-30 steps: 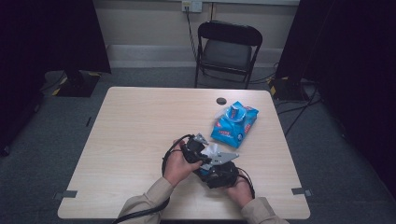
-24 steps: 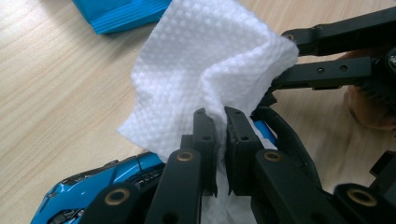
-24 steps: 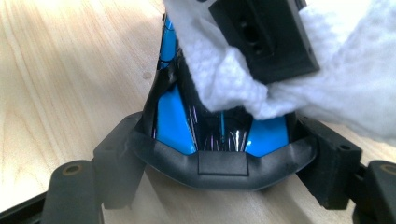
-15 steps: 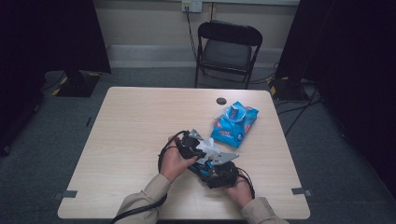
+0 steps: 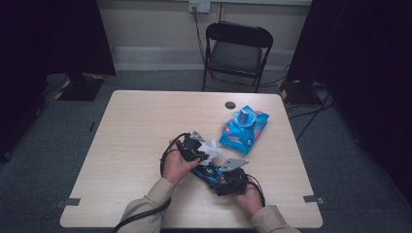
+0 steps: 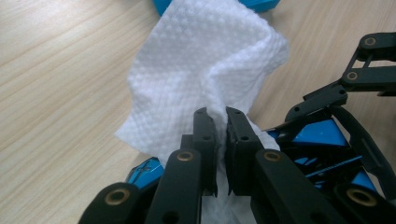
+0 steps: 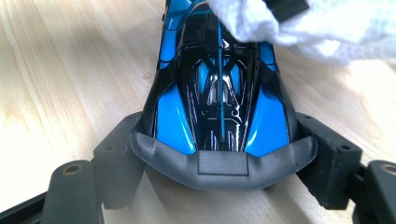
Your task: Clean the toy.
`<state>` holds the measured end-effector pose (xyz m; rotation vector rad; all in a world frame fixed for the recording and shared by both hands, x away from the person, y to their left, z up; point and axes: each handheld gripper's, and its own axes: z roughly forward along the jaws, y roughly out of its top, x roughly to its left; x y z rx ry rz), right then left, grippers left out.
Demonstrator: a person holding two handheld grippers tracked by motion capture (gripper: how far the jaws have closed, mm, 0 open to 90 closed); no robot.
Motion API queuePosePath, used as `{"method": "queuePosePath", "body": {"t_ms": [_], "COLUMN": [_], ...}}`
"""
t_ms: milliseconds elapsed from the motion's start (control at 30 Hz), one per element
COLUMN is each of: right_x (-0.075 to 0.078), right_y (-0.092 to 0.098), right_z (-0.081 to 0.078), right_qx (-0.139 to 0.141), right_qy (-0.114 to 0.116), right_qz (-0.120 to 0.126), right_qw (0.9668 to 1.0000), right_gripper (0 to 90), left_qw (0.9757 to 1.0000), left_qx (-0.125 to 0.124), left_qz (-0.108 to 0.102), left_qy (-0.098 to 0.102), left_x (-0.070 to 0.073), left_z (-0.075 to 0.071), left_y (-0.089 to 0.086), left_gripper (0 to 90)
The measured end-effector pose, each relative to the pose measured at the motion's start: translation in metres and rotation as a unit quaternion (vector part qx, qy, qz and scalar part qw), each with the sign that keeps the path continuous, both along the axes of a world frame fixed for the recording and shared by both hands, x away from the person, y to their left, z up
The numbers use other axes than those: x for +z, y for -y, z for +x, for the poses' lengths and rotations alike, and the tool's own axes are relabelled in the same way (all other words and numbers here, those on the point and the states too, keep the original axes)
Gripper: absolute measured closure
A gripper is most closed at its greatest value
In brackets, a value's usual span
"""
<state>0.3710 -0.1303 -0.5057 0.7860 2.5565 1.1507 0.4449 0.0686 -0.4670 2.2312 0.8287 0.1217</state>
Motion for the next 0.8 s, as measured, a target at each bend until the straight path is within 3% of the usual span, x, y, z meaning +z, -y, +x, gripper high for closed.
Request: {"method": "queuePosePath", "body": {"t_ms": [233, 467, 800], "right_x": [0.000, 0.000, 0.000], "right_y": [0.000, 0.000, 0.000], "right_z": [0.000, 0.000, 0.000], "right_qx": [0.000, 0.000, 0.000], "right_qy": [0.000, 0.000, 0.000], "right_qz": [0.000, 0.000, 0.000], "right_qw": [1.0000, 1.0000, 1.0000], "right_gripper": [24.6, 24.5, 24.6], "left_qw": [0.9998, 0.9996, 0.9990], "left_qx": [0.015, 0.027, 0.042], "left_qz": [-0.010, -0.007, -0.012], "left_qy": [0.003, 0.003, -0.007], "left_x": [-0.001, -0.001, -0.006], "left_z": [0.002, 0.002, 0.001], "left_y": [-0.010, -0.022, -0.041], "left_gripper": [84.4, 84.4, 84.3]}}
